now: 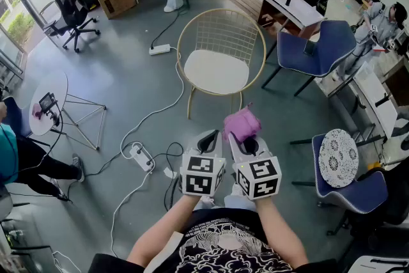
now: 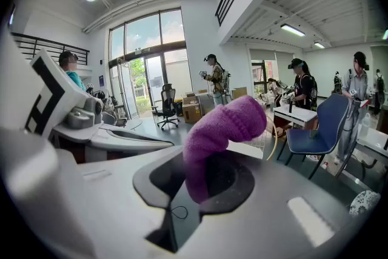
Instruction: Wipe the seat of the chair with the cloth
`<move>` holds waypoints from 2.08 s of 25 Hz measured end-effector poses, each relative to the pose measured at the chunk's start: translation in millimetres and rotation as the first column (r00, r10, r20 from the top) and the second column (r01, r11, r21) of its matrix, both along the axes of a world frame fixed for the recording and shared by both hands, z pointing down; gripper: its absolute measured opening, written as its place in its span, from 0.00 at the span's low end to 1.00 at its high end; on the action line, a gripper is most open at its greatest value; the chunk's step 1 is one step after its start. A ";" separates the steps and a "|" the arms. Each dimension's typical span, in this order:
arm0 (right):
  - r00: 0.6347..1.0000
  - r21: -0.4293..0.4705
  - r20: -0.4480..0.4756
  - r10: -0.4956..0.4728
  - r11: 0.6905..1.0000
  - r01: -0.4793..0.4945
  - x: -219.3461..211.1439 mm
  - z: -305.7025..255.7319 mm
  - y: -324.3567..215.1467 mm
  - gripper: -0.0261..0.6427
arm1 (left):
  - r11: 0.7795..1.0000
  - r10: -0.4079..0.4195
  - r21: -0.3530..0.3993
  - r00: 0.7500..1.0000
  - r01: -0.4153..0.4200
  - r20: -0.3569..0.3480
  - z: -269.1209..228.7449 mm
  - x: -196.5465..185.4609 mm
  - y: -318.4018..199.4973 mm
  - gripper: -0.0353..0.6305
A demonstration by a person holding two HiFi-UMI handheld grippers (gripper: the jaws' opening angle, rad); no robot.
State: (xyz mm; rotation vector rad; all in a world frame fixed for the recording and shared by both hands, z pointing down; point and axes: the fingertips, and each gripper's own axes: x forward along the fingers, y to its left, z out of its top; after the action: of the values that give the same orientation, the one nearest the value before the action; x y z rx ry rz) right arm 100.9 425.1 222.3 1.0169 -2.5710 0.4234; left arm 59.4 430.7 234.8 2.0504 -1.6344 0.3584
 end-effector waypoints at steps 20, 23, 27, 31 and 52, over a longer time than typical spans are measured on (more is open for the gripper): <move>1.000 -0.036 -0.007 0.009 0.999 -0.009 -37.1 6.8 2.9 0.13 | 1.000 0.002 0.001 0.999 -0.002 -0.036 5.7 -42.0 1.9 0.04; 1.000 -0.035 -0.013 0.012 0.999 -0.012 -39.3 6.1 -5.5 0.13 | 1.000 0.007 0.011 1.000 -0.007 -0.030 3.1 -44.7 -6.7 0.04; 1.000 -0.023 -0.010 0.005 1.000 -0.005 -42.6 2.6 -19.8 0.13 | 1.000 0.005 0.026 1.000 -0.004 -0.026 -2.0 -46.6 -21.3 0.04; 1.000 -0.023 -0.008 -0.011 1.000 0.011 -49.5 8.0 -37.7 0.13 | 1.000 -0.001 0.024 1.000 0.001 -0.022 3.4 -50.4 -39.4 0.04; 0.995 -0.146 0.011 -0.100 0.984 0.101 -47.0 56.5 -206.9 0.13 | 0.992 -0.068 -0.109 0.998 0.068 0.000 50.1 -50.2 -203.9 0.04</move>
State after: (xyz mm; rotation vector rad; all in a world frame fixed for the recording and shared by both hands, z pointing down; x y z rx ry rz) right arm 53.9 218.2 278.9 0.8322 -2.5382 0.5776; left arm 9.2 226.7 284.9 1.9093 -1.6409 0.4102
